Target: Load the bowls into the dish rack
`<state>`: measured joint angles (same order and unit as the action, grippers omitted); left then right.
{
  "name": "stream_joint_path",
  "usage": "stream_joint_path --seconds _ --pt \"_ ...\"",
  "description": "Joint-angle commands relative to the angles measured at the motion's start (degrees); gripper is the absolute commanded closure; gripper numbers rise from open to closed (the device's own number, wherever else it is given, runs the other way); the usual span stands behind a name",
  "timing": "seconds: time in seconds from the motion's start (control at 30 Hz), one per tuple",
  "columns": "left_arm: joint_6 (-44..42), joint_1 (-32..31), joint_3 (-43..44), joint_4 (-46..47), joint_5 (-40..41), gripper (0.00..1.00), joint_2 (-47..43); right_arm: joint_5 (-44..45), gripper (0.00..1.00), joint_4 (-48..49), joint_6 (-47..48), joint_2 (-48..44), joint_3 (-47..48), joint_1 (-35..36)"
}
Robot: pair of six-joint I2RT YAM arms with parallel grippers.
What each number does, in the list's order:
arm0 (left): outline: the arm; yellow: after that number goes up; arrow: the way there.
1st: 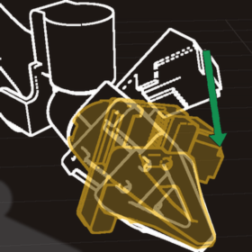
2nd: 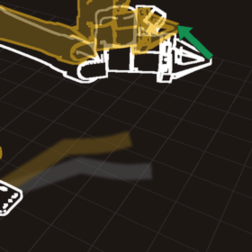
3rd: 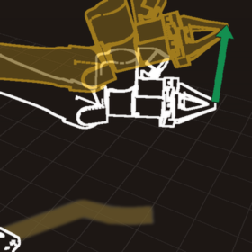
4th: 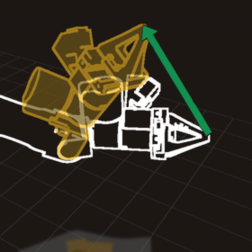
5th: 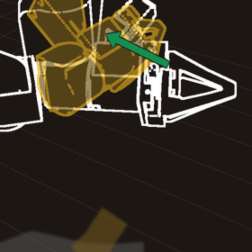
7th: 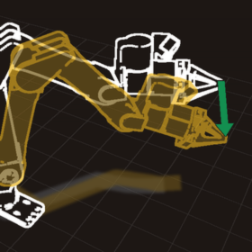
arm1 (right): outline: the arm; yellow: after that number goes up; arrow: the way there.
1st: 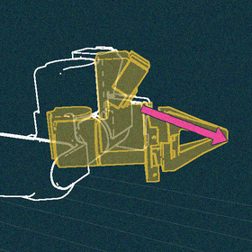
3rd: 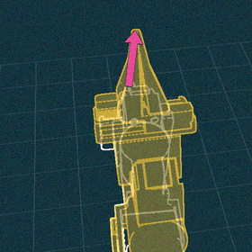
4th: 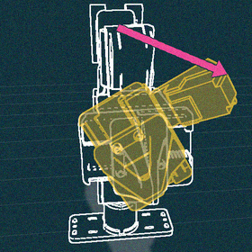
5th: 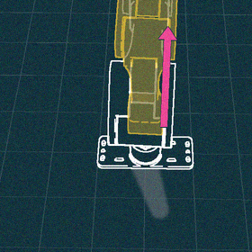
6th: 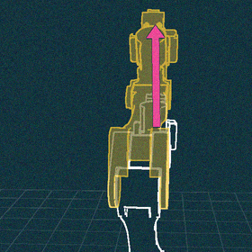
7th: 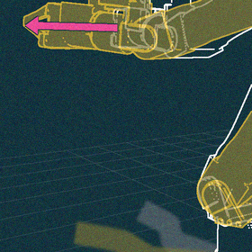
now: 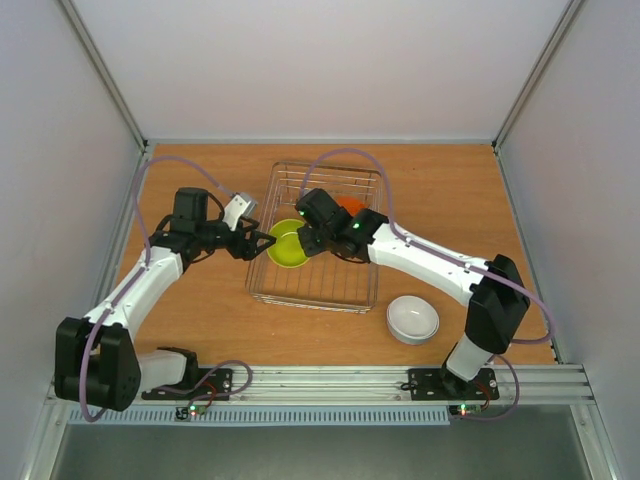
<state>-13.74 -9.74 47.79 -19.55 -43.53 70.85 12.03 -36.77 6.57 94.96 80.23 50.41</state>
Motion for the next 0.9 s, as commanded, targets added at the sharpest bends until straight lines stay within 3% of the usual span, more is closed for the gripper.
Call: stream_joint_path --seconds 0.0,0.1,0.17,0.3,0.33,0.47,0.53,0.6,0.7,0.8,0.87 --pt "-0.5 -0.2 2.1 -0.3 0.1 0.22 1.4 3.1 0.99 0.6 1.6 -0.3 4.4 3.1" --pt "-0.7 -0.2 2.7 -1.2 0.9 0.27 2.6 3.7 0.99 0.9 2.2 -0.6 5.3 4.3" --pt "-0.9 -0.4 3.3 -1.9 0.9 0.45 3.3 3.7 0.99 1.5 2.6 -0.9 5.4 4.9" --pt "-1.3 -0.5 4.2 -3.0 1.5 0.93 4.3 3.1 0.99 2.2 3.0 -1.2 5.3 5.5" --pt "-1.2 -0.5 4.2 -3.0 1.7 0.99 4.4 3.0 0.99 2.4 3.0 -1.1 5.3 5.5" --pt "-1.3 -0.5 4.2 -3.0 1.4 1.0 4.3 2.3 0.97 3.2 3.0 -1.5 4.0 5.6" --pt "-1.4 -0.5 4.0 -3.0 1.1 1.0 4.1 2.7 0.9 4.1 2.8 -2.7 2.6 5.6" --pt "-1.5 -0.5 3.9 -2.9 0.9 0.99 4.0 3.0 0.8 5.5 2.4 -4.5 0.3 5.6" --pt "-1.2 -0.3 3.7 -2.5 0.0 1.0 3.8 0.3 0.52 9.6 1.4 -9.1 -4.5 5.1" --pt "-1.0 0.1 3.6 -2.3 -1.0 1.0 3.9 -9.1 0.32 15.6 -1.2 -14.6 -10.9 2.8" --pt "-1.1 0.4 3.5 -2.3 -1.7 1.0 3.8 -17.2 0.25 20.6 -3.7 -17.4 -15.0 0.6"
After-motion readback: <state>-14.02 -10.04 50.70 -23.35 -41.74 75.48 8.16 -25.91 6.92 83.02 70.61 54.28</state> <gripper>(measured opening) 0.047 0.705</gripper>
